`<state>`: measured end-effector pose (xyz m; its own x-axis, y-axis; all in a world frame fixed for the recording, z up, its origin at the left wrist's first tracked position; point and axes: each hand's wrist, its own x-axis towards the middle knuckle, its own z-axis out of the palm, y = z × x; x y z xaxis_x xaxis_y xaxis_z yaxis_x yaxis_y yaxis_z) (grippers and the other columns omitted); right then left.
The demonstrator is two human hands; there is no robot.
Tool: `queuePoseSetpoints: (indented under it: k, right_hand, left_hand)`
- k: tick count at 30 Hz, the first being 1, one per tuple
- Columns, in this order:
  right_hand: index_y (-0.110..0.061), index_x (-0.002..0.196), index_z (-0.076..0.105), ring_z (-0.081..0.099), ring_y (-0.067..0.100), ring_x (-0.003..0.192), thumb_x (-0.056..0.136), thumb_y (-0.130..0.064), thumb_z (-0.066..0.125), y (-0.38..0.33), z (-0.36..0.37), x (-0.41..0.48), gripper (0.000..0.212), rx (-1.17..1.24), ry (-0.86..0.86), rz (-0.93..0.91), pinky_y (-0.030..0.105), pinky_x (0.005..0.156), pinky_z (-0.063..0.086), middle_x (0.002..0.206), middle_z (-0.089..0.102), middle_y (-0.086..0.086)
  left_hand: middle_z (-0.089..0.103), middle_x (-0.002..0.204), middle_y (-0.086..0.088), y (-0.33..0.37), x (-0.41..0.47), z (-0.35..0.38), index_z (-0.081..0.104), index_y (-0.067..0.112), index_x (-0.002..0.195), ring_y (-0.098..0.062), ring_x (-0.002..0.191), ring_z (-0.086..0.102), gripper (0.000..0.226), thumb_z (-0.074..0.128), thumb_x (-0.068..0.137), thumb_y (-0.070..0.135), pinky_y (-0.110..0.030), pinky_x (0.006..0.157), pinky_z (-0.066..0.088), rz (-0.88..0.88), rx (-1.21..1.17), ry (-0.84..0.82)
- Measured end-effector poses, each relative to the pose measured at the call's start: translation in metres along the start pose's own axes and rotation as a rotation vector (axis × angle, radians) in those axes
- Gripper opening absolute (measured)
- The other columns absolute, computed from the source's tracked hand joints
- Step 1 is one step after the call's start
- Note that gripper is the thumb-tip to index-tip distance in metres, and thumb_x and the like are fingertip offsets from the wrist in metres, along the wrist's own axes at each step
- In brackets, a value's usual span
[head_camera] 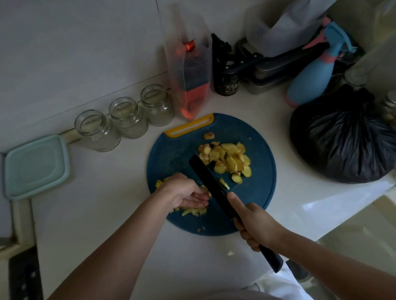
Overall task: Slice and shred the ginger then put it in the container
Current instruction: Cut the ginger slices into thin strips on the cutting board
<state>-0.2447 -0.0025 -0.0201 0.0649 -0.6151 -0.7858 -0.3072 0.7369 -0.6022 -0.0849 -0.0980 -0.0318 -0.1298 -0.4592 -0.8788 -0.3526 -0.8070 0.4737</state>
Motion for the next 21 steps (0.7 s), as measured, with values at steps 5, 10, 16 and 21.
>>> queuePoseSetpoints:
  k: [5,10,16,21]
  right_hand:
    - [-0.015,0.059,0.033,0.028,0.014,0.036,0.088,-0.072,0.031,0.006,0.002,-0.002,0.064,-0.007,-0.016,0.004,0.022,0.041,0.028,0.042,0.033,-0.004]
    - [-0.013,0.06,0.037,0.03,0.012,0.033,0.09,-0.069,0.031,0.009,0.004,-0.002,0.064,-0.063,0.034,-0.018,0.019,0.037,0.029,0.047,0.037,0.0]
    - [-0.011,0.064,0.038,0.033,0.005,0.033,0.095,-0.063,0.026,0.007,0.006,0.0,0.061,-0.308,0.107,-0.12,0.017,0.043,0.034,0.054,0.04,0.002]
    - [-0.014,0.065,0.037,0.035,0.009,0.042,0.1,-0.057,0.022,0.001,0.002,-0.003,0.057,-0.408,0.064,-0.106,0.016,0.043,0.033,0.06,0.038,0.004]
  left_hand:
    - [0.064,0.076,-0.018,0.0,0.0,0.0,0.059,-0.006,0.083,-0.023,0.067,0.065,0.009,0.056,0.091,-0.004,-0.026,0.057,0.057,-0.007,-0.008,-0.009]
    - [0.063,0.076,-0.018,-0.002,-0.001,0.001,0.058,-0.005,0.081,-0.023,0.068,0.064,0.011,0.054,0.092,-0.005,-0.024,0.056,0.056,-0.007,0.003,-0.005]
    - [0.064,0.076,-0.016,0.001,-0.002,0.002,0.057,-0.005,0.085,-0.026,0.081,0.067,0.014,0.046,0.094,-0.008,-0.025,0.058,0.057,-0.017,0.035,0.008]
    - [0.064,0.11,-0.029,0.003,-0.005,0.004,0.055,-0.014,0.111,-0.035,0.11,0.061,0.021,0.044,0.094,-0.01,-0.031,0.079,0.053,-0.033,0.04,-0.008]
